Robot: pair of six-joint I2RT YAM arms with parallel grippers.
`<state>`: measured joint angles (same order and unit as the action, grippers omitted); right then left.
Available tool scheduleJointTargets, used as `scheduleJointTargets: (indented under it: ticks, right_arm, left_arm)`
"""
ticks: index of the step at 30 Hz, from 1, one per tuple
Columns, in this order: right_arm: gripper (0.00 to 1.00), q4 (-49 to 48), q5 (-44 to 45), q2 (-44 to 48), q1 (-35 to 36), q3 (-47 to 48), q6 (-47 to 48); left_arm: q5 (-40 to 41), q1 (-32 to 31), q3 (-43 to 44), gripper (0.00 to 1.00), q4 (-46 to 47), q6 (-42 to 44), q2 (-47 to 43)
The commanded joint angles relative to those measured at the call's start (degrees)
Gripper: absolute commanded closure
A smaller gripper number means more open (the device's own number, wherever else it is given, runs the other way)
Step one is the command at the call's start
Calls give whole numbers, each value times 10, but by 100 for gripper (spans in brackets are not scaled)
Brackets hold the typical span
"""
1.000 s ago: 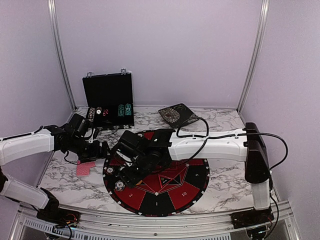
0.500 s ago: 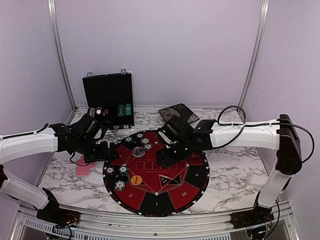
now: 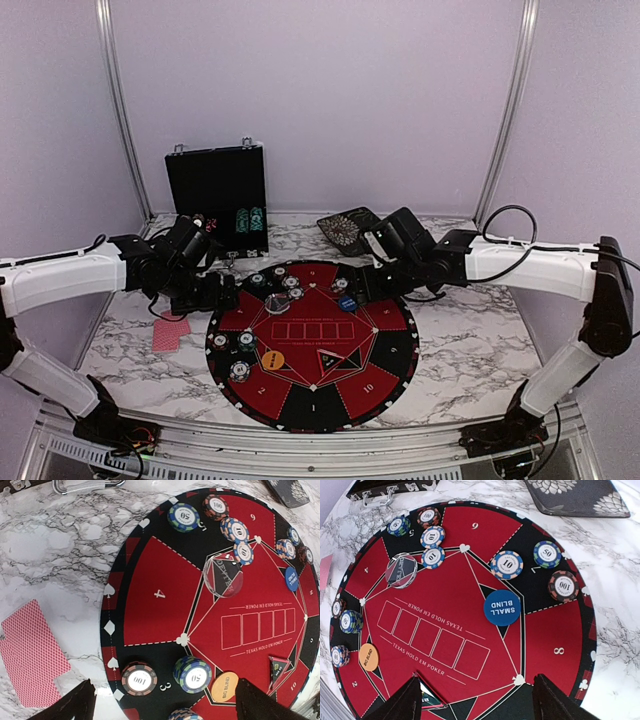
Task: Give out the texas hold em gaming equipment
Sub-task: Adjust the poker card at the center of the board.
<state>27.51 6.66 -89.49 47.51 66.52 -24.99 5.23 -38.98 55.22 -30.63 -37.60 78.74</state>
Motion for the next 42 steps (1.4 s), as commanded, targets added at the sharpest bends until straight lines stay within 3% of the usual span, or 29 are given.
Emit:
scheduleJointTargets:
  ticks: [1, 12, 20, 31, 42]
  right_arm:
    - [26, -19, -6, 24, -18, -6, 12]
    - [27, -52, -33, 24, -32, -22, 28]
    - [27, -65, -39, 23, -32, -26, 24]
    - [28, -73, -34, 29, -33, -40, 10]
    - [29, -74, -43, 25, -32, -40, 7]
  left_arm:
    - [28, 23, 0, 1, -47, -21, -3]
    - [81, 146, 26, 1, -95, 25, 47]
    - [113, 170, 98, 1, -112, 105, 147]
    - [71, 192, 139, 4, -101, 233, 230]
    - [-3, 221, 127, 10, -78, 296, 269]
